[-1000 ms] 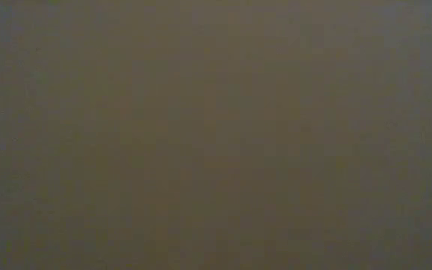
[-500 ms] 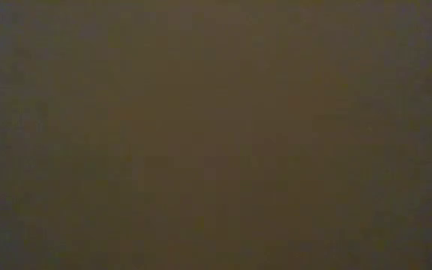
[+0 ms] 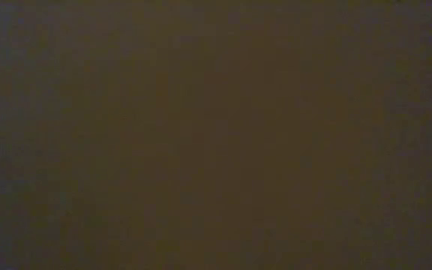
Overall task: Pick & Place USB Port
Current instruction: Adjust the bins, then return to Home Position
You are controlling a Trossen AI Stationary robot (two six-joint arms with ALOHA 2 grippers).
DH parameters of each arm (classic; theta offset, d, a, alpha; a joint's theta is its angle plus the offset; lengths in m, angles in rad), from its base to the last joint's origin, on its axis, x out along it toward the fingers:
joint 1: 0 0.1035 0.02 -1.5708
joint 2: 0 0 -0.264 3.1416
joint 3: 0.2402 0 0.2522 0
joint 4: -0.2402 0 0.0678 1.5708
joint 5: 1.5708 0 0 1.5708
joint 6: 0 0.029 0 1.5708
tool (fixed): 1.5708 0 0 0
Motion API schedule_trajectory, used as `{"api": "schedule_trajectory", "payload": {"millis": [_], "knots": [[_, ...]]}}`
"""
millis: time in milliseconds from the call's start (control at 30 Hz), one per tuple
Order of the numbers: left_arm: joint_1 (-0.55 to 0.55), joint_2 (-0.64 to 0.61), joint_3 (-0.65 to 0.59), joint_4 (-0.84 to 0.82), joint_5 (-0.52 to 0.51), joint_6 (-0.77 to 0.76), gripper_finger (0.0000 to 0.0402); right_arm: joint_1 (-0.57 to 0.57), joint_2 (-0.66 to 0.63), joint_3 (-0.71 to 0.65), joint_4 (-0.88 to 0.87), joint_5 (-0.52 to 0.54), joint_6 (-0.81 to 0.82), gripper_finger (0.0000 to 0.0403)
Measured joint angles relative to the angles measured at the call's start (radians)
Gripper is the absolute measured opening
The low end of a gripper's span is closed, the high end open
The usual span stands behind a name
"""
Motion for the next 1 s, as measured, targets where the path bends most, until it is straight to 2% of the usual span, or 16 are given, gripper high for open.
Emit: {"api": "schedule_trajectory", "payload": {"millis": [267, 400, 567, 667, 800, 1000], "knots": [[0.045, -0.019, -0.001, -0.014, -0.084, 0.034, 0.0, 0.009, 0.0, 0.0, -0.004, 0.0, -0.002, 0.0125], [0.094, -0.087, -0.002, -0.09, -0.116, 0.112, 0.0, 0.009, -0.001, 0.0, -0.007, -0.002, -0.003, 0.0125], [0.145, -0.293, -0.003, -0.293, -0.152, 0.239, 0.0, 0.009, -0.002, 0.0, -0.02, -0.004, -0.01, 0.0125], [0.129, -0.457, -0.026, -0.425, -0.182, 0.269, 0.0, 0.009, -0.006, 0.0, -0.026, -0.004, -0.01, 0.0125], [0.016, -0.685, -0.175, -0.489, -0.271, 0.16, 0.0, 0.008, -0.009, 0.0, -0.025, 0.001, -0.011, 0.0125], [-0.203, -1.019, -0.544, -0.31, -0.517, -0.13, 0.0, 0.008, -0.009, 0.0, -0.017, 0.028, -0.062, 0.0125]]}}
